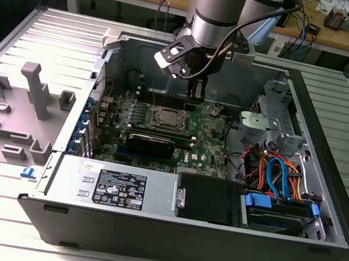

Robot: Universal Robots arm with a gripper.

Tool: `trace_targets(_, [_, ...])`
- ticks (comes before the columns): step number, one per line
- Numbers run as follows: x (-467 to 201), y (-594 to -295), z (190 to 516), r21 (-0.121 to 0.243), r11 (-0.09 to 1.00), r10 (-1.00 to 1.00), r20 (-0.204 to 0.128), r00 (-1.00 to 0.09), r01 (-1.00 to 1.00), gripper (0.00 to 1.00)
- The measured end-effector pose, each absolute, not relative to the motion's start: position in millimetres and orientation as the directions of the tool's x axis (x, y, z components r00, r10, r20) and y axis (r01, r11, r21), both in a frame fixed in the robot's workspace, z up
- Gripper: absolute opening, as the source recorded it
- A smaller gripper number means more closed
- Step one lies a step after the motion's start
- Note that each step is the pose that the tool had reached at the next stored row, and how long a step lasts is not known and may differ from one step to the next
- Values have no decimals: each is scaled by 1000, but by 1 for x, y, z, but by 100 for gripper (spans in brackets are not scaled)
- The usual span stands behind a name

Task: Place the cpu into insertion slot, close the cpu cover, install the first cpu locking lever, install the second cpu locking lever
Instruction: 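Close the cpu cover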

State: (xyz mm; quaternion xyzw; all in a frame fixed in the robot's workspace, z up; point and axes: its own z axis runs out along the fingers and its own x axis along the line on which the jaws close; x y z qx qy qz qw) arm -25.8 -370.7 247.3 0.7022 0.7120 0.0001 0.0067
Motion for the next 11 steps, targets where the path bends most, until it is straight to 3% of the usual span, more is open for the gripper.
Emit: trace_targets(11, [-56,-371,246,10,14,1000,-5,-14,1000,11])
